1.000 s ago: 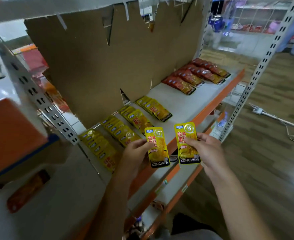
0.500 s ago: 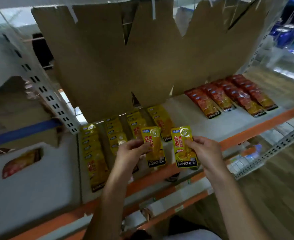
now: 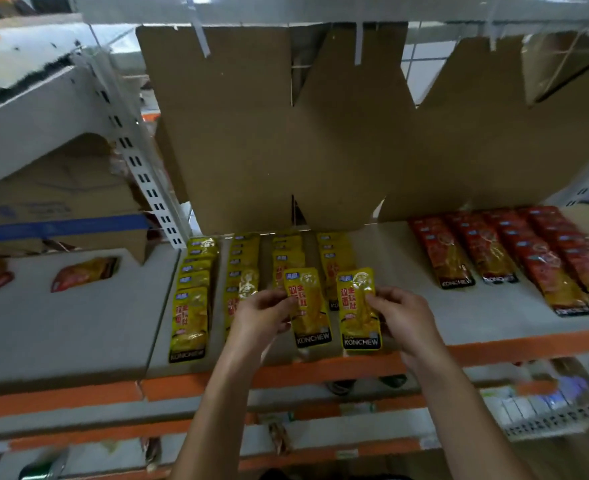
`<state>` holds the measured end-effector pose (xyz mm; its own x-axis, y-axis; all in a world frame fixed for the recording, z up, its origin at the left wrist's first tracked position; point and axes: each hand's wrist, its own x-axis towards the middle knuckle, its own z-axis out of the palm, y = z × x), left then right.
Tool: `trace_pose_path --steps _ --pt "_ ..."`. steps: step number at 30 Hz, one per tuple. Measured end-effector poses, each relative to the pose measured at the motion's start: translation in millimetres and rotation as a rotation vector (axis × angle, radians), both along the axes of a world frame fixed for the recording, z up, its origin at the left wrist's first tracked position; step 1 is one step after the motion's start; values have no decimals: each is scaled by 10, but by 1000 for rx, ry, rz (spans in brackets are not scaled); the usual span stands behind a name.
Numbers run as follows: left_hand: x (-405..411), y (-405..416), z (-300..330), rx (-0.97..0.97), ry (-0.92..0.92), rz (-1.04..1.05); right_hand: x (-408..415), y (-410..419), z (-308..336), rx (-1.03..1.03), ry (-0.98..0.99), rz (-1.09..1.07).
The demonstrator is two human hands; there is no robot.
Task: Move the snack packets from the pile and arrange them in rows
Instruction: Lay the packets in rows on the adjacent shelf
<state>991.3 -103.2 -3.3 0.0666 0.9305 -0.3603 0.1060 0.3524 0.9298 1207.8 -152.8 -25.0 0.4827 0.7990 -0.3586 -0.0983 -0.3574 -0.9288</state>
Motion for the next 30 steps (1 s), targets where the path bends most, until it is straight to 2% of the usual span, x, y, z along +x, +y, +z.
trace_pose_path --steps 8,23,30 --pt "-19 196 -44 52 122 -19 62 201 -73 -22 -62 -4" --pt "-74 397 -55 237 478 -38 32 516 -44 -8 -89 73" --pt "-46 429 -68 302 645 -43 41 563 -67 -21 -166 120"
